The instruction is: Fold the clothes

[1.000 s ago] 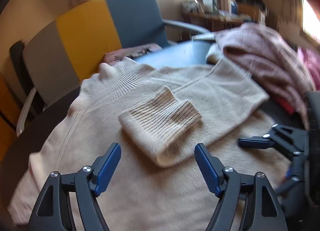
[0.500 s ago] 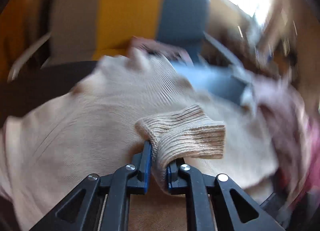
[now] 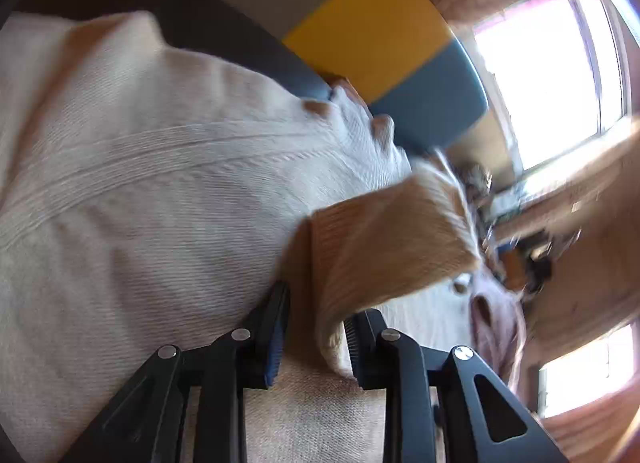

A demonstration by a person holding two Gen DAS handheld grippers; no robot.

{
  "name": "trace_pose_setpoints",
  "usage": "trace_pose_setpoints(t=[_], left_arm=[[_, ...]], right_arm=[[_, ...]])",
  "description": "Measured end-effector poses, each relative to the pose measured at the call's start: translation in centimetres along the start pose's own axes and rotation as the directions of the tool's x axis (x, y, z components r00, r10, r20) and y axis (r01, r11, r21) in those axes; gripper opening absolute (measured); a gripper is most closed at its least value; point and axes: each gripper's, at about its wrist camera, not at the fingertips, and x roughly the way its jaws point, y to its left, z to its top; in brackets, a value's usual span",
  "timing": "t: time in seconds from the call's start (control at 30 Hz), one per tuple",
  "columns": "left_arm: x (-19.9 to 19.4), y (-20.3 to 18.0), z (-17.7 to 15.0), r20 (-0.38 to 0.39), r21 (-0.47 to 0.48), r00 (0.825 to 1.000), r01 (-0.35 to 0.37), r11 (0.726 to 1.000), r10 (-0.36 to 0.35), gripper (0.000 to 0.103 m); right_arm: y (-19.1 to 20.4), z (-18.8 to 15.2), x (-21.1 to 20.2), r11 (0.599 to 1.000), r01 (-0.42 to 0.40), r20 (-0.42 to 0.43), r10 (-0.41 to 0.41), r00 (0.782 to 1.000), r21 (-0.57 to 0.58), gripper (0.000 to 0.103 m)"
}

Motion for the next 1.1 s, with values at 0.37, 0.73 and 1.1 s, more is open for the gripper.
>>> trace_pose_setpoints(t=[0.37, 0.73, 1.1], left_arm=[[-0.9, 3.3, 1.8, 0.026, -0.163, 0.995, 0.104, 0.981, -0.101, 0.034], [-3.1, 1.2, 4.2, 0.133, 0.029, 0.991, -0.006, 1.0, 0.002, 0.005], [-1.8, 3.8, 3.0, 0.082, 0.019, 0.992, -0.099, 0.995, 0.098, 0.01]], right_arm=[[0.2, -0.2, 0.0, 0.999, 0.024, -0.013, -0.024, 1.0, -0.029, 0.094], [0.1, -0.5, -0.1, 0.999, 0.021, -0.022, -0.022, 1.0, -0.041, 0.098], [-1.3, 1.0, -0.5, 0.999, -0.016, -0.059, 0.019, 0.998, 0.049, 0.099]])
